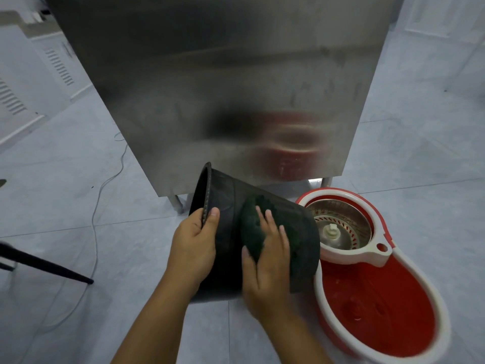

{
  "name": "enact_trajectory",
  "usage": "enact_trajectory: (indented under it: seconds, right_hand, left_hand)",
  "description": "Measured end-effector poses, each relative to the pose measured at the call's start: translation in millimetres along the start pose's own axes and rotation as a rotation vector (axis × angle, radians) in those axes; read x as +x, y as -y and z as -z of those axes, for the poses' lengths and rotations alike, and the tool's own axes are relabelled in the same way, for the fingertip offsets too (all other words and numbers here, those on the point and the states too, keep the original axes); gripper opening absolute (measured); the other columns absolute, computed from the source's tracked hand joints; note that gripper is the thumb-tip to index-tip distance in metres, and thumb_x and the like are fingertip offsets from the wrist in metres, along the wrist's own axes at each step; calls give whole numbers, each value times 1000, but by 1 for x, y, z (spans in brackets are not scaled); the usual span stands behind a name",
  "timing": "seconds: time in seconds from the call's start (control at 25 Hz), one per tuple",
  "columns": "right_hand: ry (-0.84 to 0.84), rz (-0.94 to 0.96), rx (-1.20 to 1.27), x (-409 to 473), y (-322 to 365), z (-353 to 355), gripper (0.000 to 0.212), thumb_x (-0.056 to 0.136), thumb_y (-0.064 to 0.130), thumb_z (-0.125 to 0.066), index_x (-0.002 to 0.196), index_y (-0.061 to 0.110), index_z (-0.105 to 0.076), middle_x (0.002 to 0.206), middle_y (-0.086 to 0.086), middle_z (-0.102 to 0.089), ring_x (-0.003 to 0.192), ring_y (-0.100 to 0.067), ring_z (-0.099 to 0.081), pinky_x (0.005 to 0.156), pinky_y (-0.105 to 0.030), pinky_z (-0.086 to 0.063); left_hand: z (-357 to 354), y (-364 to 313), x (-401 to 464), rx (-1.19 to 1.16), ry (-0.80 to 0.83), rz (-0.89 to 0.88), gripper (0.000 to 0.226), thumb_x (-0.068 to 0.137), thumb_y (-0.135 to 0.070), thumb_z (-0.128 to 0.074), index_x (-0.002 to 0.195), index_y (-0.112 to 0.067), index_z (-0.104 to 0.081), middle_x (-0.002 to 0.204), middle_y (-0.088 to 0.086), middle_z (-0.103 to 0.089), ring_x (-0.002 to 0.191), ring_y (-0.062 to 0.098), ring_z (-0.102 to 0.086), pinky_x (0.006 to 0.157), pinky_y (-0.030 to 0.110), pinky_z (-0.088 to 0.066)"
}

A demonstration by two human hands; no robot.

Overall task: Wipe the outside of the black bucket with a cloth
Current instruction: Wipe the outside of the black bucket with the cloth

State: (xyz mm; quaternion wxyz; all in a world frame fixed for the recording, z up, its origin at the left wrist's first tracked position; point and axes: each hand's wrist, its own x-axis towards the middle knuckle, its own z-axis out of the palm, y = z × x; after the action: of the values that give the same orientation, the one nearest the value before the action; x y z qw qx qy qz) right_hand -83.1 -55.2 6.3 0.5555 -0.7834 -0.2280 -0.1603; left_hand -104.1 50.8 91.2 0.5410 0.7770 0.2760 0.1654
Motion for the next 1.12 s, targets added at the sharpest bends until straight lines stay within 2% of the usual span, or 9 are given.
enact_trajectory:
  seconds: [0.16,0.32,0.4,0.48,0.52,0.64,0.72,0.92,1.12]
  right_hand:
    - [14,-368,112,35,-35,22,31,96,38,-44,119,23,-58,114,2,-66,111,-15,-60,101,-52,-47]
    - [-29,-518,-33,-5,-36,20,41,99,31,-50,137,15,-53,136,-9,-61,129,-27,-54,110,-49,-41]
    - [27,-525,60,-27,-24,10,51,101,29,-48,150,27,-35,154,6,-41,144,-14,-35,120,-32,-28]
    - [93,-643,256,-33,-8,4,49,104,19,-47,142,43,-28,140,27,-40,127,16,-40,103,1,-26]
    - [122,-719,383,-33,-8,3,44,104,17,-46,138,44,-33,128,29,-45,111,24,-46,93,5,-30]
    - [32,-1061,775,-23,-22,3,37,104,24,-46,141,27,-48,133,3,-60,117,-10,-58,105,-32,-45]
    - [-84,-1242,964,-12,-36,8,37,100,27,-51,135,18,-56,125,-15,-68,113,-36,-64,96,-51,-53]
    - [-167,-1256,1052,9,-49,38,17,100,22,-51,101,15,-66,95,-15,-72,92,-35,-65,78,-46,-55]
    - [-173,-1266,1065,9,-62,47,46,88,29,-64,132,16,-58,126,-18,-68,113,-41,-64,81,-48,-58]
  left_hand:
    - [6,5,3,35,0,-24,34,96,-40,-44,87,-16,-66,91,8,-72,84,22,-67,78,42,-59]
    - [3,16,8,105,-50,-27,42,96,-43,-44,84,-9,-65,82,11,-70,78,26,-66,76,48,-59]
    - [-3,22,10,111,-58,-35,40,95,-42,-48,82,-8,-63,78,13,-68,75,28,-65,72,49,-58]
    - [-9,29,12,189,-19,-63,25,92,-36,-56,86,-14,-64,79,4,-70,74,19,-66,70,40,-58]
    - [-12,35,13,281,16,-90,16,90,-32,-59,90,-17,-64,81,-1,-70,73,13,-66,69,33,-57]
    - [-23,55,16,565,130,-159,5,89,-26,-59,91,-21,-58,81,-2,-67,70,12,-63,64,29,-54]
    - [-32,68,19,720,211,-180,7,92,-26,-54,94,-20,-55,85,2,-67,74,20,-64,67,38,-56]
    - [-49,92,29,964,290,-206,24,96,-24,-46,120,-17,-49,101,10,-68,86,29,-67,73,41,-56]
    - [-61,112,35,1096,302,-168,36,99,-21,-42,135,-20,-41,113,11,-67,94,29,-67,81,41,-56]
